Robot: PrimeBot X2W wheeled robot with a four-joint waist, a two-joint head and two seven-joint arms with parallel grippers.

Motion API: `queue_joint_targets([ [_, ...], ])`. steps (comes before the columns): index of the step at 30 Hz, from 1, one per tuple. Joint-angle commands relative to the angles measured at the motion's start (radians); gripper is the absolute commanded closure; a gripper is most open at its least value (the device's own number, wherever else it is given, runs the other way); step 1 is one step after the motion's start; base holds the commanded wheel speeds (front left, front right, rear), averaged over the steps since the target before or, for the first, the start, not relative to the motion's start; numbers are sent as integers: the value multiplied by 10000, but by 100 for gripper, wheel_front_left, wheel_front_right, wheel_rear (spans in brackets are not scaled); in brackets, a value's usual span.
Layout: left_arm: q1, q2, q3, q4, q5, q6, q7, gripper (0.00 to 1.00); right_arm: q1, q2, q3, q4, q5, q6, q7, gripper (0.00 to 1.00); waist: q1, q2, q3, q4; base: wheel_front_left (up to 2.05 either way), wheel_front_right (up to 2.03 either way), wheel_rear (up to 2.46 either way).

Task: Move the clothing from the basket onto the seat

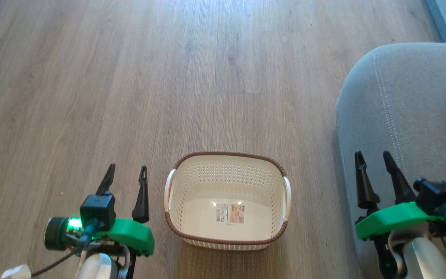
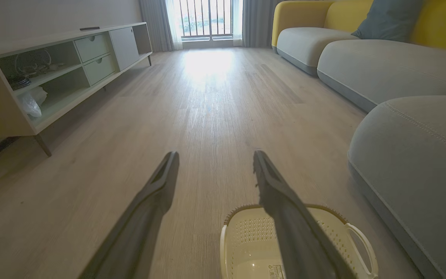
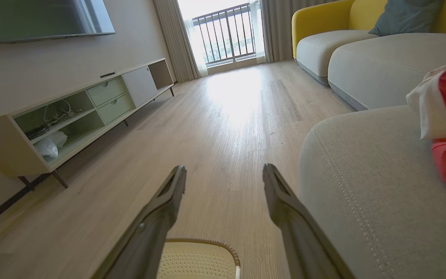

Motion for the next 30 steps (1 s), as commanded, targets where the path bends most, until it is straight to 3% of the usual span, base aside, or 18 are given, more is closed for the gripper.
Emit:
queue_joint_targets([
  [1, -199, -3, 333, -223, 70, -25, -51, 0, -44, 54, 178, -306, -85, -2, -64, 0, 1, 0, -19, -23, 0, 0, 0],
  [14, -114, -6, 246, -228, -275, -354, -51, 0, 9, 64, 128, -316, -131, -2, -65, 0, 1, 0, -108, -66, 0, 0, 0],
  [30, -227, -6, 410, 95, -688, -419, -51, 0, -85, 40, 76, -286, -83, -2, -65, 0, 1, 0, 7, -47, 0, 0, 0],
])
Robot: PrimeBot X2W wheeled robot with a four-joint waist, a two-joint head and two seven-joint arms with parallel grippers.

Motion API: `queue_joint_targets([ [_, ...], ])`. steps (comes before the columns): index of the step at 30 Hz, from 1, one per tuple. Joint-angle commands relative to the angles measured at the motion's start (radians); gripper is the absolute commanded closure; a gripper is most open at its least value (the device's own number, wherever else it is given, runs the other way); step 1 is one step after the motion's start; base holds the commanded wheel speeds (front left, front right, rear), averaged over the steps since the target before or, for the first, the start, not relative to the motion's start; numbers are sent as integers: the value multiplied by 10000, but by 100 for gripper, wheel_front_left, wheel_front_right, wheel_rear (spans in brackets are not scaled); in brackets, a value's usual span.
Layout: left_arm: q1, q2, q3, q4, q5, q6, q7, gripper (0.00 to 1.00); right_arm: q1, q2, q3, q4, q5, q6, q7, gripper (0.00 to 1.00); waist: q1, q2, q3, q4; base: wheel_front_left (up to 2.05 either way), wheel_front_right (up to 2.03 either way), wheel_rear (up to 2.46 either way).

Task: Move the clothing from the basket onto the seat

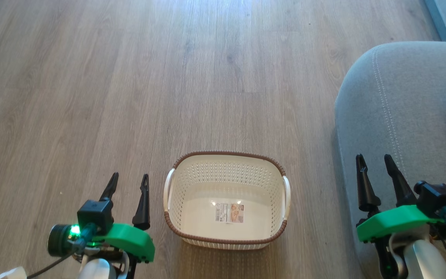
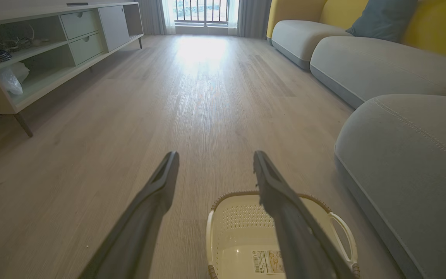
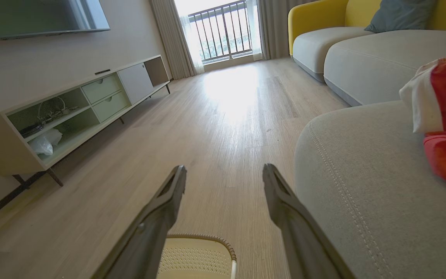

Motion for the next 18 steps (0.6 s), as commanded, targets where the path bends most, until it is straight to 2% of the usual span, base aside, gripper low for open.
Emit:
queue_joint_targets([
  [1, -418, 0, 385, -287, -76, -50, -51, 0, -291, -21, 165, -294, -4, -2, -65, 0, 1, 0, 12, -3, 0, 0, 0],
  [18, -579, -1, 283, -295, -319, -217, -51, 0, -433, 43, 72, -266, -55, -2, -65, 0, 1, 0, 161, -48, 0, 0, 0],
])
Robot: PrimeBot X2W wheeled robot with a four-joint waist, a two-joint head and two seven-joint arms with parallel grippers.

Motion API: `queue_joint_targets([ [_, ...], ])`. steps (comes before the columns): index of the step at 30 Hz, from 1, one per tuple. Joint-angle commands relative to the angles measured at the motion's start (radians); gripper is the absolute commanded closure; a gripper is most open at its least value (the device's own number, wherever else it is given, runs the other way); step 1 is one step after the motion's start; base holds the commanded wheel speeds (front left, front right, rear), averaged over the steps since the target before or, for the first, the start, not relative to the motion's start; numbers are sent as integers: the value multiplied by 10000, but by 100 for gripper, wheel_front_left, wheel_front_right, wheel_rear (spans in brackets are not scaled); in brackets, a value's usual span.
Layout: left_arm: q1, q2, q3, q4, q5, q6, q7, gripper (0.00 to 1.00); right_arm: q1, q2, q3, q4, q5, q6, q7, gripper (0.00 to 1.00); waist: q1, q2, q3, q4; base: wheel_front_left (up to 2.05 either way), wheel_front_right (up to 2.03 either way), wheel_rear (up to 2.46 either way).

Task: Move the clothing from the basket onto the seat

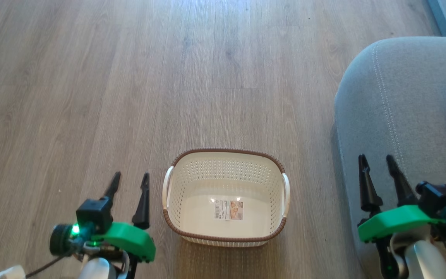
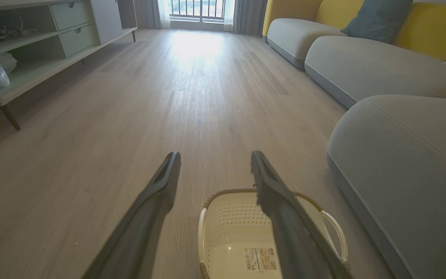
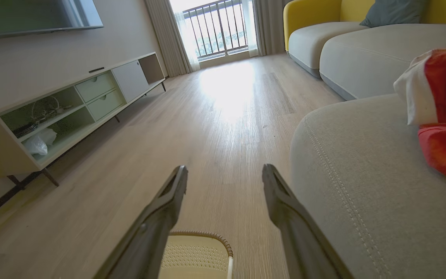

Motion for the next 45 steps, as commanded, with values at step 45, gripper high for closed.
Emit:
queue_joint_targets([
  [45, 158, 4, 858, 409, -4537, -580, 1180, 100, 146, 142, -280, 351, 4070, -1, 1177, 100, 0, 0, -127, -243, 0, 0, 0],
])
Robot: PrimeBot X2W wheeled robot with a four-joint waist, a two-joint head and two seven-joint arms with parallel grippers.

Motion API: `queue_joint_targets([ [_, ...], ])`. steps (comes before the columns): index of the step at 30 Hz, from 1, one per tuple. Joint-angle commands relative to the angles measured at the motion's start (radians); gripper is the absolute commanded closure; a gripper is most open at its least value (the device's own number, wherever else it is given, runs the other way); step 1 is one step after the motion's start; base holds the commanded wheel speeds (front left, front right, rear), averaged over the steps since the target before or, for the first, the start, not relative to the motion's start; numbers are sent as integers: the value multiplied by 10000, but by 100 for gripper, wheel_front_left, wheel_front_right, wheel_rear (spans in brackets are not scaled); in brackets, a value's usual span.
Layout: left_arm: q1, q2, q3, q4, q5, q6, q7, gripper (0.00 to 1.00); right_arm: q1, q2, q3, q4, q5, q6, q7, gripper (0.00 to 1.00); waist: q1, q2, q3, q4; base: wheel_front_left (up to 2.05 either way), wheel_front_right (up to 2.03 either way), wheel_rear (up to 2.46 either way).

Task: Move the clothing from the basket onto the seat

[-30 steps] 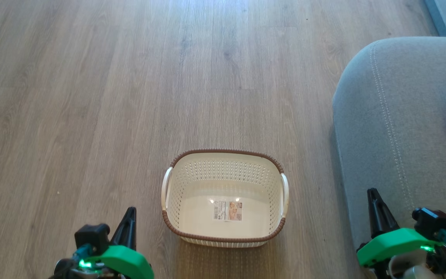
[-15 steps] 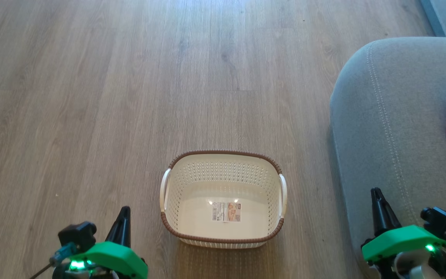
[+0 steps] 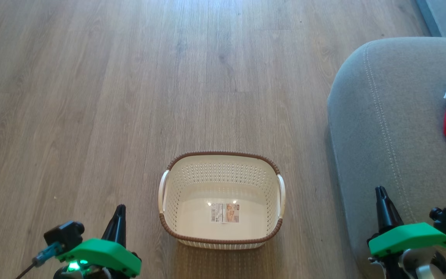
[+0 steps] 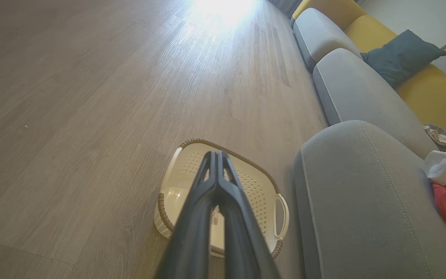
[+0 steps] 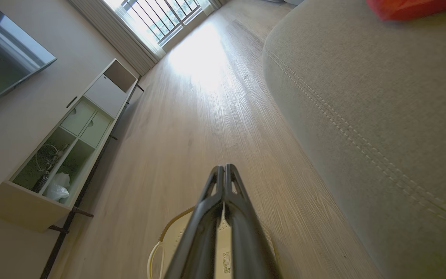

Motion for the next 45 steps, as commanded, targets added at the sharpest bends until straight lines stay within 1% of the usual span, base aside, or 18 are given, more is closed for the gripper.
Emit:
queue_joint_targets([
  [1, -536, 0, 242, -347, -346, -77, 61, 100, -519, 19, -6, -368, 324, -1, 118, 100, 0, 0, -6, -10, 0, 0, 0],
  [21, -673, -1, 705, -502, -2727, -390, 680, 100, -623, 56, -168, -572, 2474, -1, 736, 100, 0, 0, -79, -134, 0, 0, 0],
  [45, -823, -1, 1213, -671, -5335, -732, 1358, 100, -738, 97, -344, -795, 4831, -1, 1412, 100, 0, 0, -158, -270, 0, 0, 0],
])
